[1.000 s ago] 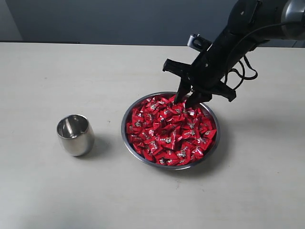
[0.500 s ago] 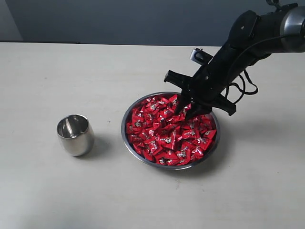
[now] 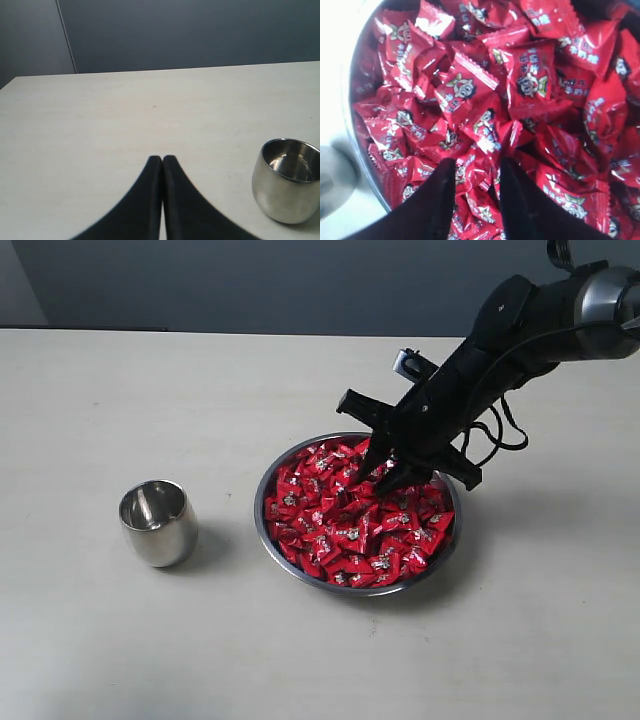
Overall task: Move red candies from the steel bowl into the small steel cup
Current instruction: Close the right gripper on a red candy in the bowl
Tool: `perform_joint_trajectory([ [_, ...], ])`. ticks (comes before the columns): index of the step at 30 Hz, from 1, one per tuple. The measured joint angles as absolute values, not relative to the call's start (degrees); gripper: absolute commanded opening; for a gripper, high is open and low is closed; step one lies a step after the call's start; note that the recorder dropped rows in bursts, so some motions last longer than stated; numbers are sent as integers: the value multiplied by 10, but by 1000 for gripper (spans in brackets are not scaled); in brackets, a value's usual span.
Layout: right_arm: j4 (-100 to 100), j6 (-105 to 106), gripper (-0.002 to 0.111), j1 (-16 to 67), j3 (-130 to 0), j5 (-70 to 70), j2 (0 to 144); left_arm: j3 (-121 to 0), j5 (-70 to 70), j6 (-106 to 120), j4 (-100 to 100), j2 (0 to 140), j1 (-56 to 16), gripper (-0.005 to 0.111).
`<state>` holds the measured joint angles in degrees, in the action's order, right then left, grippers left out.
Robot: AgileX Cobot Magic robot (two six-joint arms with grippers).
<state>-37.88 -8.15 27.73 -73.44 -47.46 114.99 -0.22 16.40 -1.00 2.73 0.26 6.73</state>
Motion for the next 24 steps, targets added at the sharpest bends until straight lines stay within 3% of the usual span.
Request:
perform_joint_trajectory([
  [24,-326,-88,30,277,-734,-493,1137,-2,164,-10,27,3,67,0],
])
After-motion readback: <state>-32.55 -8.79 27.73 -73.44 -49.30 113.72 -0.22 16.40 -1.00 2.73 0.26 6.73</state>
